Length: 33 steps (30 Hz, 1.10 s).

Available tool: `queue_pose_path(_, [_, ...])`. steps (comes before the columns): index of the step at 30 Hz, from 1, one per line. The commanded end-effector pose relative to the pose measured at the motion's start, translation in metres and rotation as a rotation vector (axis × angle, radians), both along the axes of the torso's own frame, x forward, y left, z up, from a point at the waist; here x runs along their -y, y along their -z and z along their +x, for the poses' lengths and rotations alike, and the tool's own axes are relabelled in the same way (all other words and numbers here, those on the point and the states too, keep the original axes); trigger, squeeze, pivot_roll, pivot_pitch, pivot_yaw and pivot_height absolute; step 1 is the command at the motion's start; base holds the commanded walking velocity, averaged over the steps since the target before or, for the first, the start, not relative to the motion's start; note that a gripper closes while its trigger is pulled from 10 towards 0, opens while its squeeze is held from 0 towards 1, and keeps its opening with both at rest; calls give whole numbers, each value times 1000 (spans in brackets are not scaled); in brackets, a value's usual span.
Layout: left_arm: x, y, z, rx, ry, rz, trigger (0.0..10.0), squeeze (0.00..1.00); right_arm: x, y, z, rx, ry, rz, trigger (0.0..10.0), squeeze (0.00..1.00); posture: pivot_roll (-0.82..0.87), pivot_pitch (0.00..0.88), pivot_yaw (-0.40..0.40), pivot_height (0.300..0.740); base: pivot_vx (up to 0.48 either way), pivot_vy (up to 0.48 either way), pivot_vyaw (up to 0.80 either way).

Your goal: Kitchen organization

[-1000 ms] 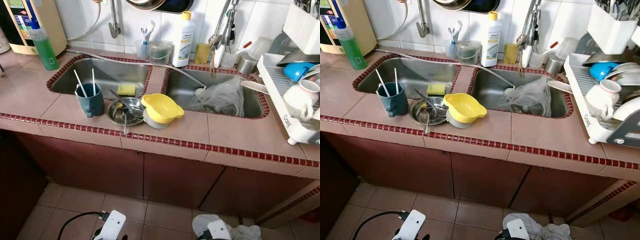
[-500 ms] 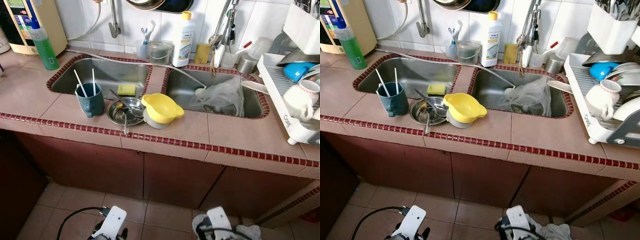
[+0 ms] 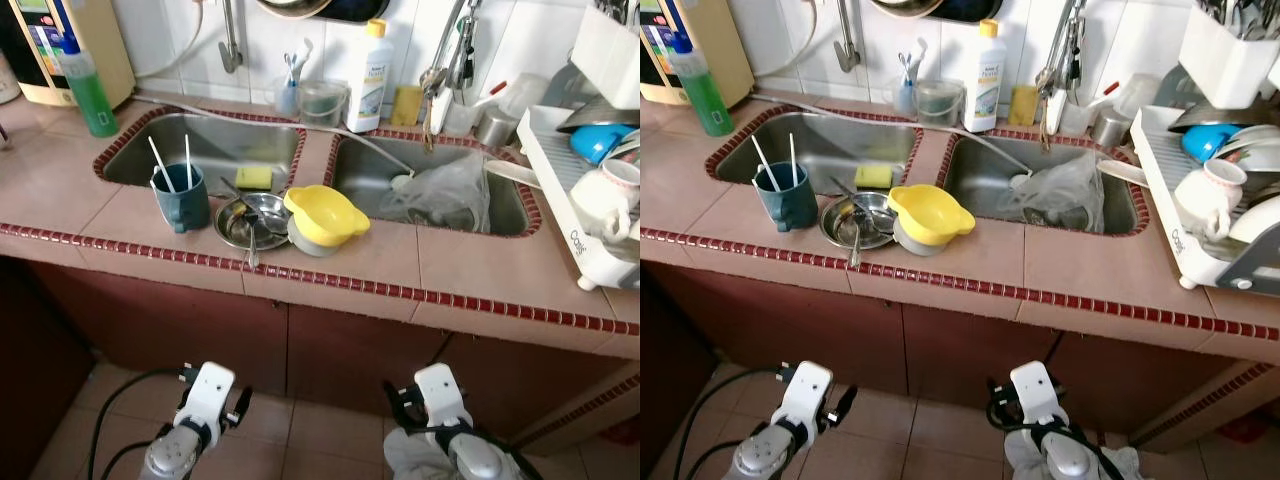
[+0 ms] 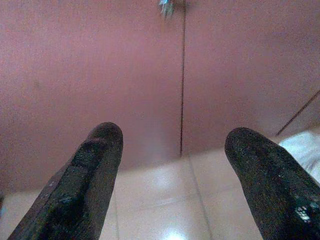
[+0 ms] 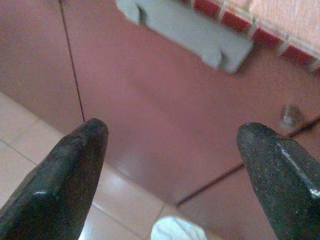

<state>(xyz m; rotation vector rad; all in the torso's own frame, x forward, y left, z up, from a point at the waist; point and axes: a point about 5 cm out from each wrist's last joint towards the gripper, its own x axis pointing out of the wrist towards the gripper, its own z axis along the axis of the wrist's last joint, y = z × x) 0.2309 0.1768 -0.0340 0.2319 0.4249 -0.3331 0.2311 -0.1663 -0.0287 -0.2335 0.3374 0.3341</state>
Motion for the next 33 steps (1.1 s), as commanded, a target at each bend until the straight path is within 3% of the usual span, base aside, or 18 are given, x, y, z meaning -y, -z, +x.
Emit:
queue_pose_path(1, [2, -10, 4, 74, 45, -53, 10000, 0, 0, -10, 4, 63, -51, 31, 10000, 0, 101, 0, -60, 740, 0, 0, 0])
queue_pose_path(3, [3, -13, 5, 89, 57, -66, 10000, 0, -1, -12, 4, 76, -65, 41, 10000, 0, 101, 0, -62, 740, 0, 0, 0])
queue_pose_path(4, [7, -20, 6, 124, 115, -103, 10000, 0, -5, -19, 7, 112, -122, 70, 10000, 0, 100, 0, -63, 740, 0, 0, 0])
queue_pose_path(7, [11, -25, 6, 154, 161, -124, 10000, 0, -9, -26, 7, 140, -183, 96, 10000, 0, 100, 0, -64, 740, 0, 0, 0])
queue_pose_path(9, [13, -35, 10, 193, 206, -149, 10000, 0, -16, -35, 8, 155, -286, 131, 10000, 0, 101, 0, -69, 740, 0, 0, 0])
queue_pose_path(11, [16, -51, 16, 242, 276, -169, 10000, 0, -24, -52, 10, 183, -430, 150, 10000, 0, 103, 0, -70, 740, 0, 0, 0])
queue_pose_path(16, [21, -83, 27, 327, 381, -191, 10000, 0, -25, -82, 20, 243, -549, 162, 10000, 0, 112, 0, -76, 740, 0, 0, 0])
queue_pose_path(18, [19, -105, 34, 381, 410, -196, 10000, 0, -23, -106, 28, 295, -581, 177, 10000, 0, 115, 0, -77, 740, 0, 0, 0])
queue_pose_path(25, [15, -149, 44, 475, 415, -242, 10000, 0, -14, -153, 43, 414, -548, 228, 10000, 0, 116, 0, -79, 740, 0, 0, 0])
queue_pose_path(28, [11, -174, 52, 512, 376, -295, 10000, 0, -3, -175, 53, 465, -466, 266, 10000, 0, 117, 0, -78, 740, 0, 0, 0])
queue_pose_path(33, [3, -189, 63, 529, 285, -331, 10000, 0, 3, -195, 63, 557, -317, 311, 10000, 0, 114, 0, -69, 740, 0, 0, 0])
